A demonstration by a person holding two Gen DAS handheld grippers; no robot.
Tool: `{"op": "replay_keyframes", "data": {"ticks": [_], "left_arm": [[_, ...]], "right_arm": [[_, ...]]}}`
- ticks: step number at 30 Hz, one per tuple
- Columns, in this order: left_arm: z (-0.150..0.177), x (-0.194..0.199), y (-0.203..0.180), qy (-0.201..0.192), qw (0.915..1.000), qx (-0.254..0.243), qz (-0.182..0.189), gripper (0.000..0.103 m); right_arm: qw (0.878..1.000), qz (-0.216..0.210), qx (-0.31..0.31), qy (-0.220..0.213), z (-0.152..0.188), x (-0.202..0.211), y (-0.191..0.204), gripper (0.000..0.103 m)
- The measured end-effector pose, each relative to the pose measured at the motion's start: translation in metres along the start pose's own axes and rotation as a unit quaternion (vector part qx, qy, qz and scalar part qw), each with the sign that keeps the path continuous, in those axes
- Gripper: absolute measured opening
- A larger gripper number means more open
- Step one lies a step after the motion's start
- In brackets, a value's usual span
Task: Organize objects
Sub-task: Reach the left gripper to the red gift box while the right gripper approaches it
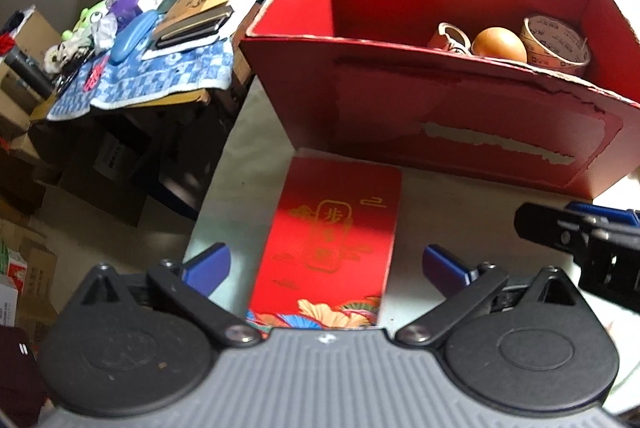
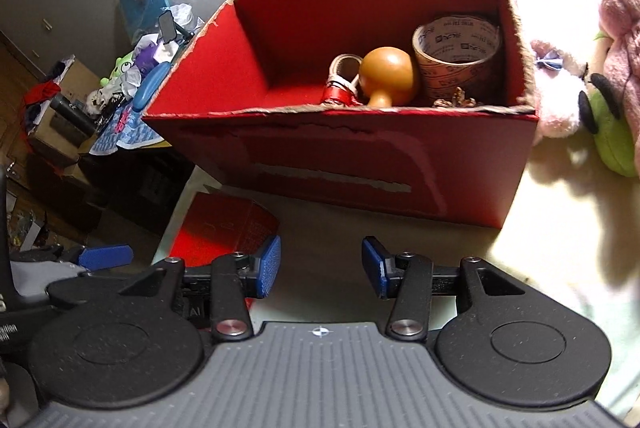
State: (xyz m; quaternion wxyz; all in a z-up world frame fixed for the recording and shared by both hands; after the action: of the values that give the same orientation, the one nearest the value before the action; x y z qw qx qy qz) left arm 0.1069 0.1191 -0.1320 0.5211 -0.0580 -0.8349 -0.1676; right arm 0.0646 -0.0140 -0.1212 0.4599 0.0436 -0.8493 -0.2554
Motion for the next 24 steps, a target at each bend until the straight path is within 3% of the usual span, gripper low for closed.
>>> {"op": "replay_keyframes", "data": {"ticks": [13, 24], "left_arm": [[0.008, -0.022, 0.021, 0.014, 0.9978, -0.032, 0.056, 0.102], [0.011, -0.04, 0.012, 0.028, 0.9904, -0.069, 0.117, 0.103]], "right_arm": [[0.999, -0.002, -0.031, 0.012, -0.007, -0.019, 0.03, 0.049], [0.998, -0.001, -0.054, 0.043, -0.003, -0.049, 0.053, 0.049]]}}
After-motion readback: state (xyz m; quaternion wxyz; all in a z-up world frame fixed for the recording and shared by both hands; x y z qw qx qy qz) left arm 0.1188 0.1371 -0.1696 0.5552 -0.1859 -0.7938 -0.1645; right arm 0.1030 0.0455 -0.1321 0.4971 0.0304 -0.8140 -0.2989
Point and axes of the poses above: each gripper's, at about its wrist camera, not at the fingertips, and x roughly against the way its jaws point, y to its left, z to its underside, the point moved 9 cm from there along -x, roughly the way its jaws point, and after that the axes turned 6 degrees about -x, right-handed, at the moved point
